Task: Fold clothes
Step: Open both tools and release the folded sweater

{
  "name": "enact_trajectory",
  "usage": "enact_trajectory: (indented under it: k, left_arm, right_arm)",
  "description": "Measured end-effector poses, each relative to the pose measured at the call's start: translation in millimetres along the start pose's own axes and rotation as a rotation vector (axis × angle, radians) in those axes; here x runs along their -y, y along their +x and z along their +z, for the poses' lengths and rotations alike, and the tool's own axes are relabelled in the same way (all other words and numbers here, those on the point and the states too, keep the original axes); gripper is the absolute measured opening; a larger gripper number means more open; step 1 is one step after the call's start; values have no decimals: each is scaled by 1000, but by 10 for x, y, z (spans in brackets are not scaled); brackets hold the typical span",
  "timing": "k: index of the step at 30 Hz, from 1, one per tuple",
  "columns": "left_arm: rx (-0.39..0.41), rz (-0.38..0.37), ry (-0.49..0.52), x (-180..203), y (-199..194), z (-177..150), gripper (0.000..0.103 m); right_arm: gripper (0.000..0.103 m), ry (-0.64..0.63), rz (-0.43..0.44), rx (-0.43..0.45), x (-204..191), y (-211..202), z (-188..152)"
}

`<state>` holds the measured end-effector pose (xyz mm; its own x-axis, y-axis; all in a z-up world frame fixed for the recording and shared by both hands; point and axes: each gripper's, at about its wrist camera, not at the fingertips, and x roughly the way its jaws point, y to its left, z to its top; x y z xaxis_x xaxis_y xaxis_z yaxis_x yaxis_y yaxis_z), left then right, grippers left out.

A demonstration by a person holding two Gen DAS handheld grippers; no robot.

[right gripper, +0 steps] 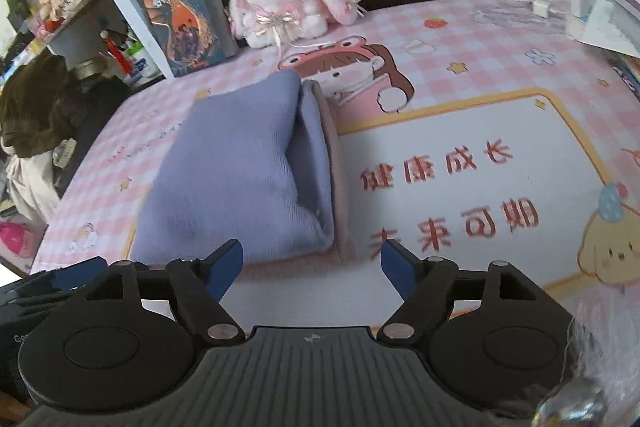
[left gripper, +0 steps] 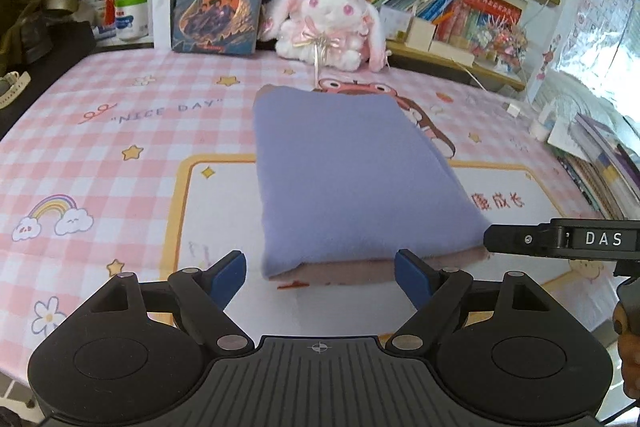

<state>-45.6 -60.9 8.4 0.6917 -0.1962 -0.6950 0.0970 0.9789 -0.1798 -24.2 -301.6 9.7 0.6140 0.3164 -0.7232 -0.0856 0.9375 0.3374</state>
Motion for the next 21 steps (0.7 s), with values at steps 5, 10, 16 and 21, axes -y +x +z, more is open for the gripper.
enact_trajectory:
  k: [5, 10, 16, 21]
  left_arm:
    - [-30, -3, 3, -136, -37, -75, 84]
    - [-42, -17, -5, -271, -102, -142, 84]
    - [-63, -33, -14, -392, -123, -187, 84]
    - [-70, -54, -21, -449, -129, -219, 84]
  right_arm:
    - [79, 26, -48, -6, -89, -34, -147]
    - [84, 39, -101, -9, -192, -39, -264]
    - [86, 35, -143, -28, -314, -28, -374]
    - [88, 30, -179, -43, -382, -41, -427]
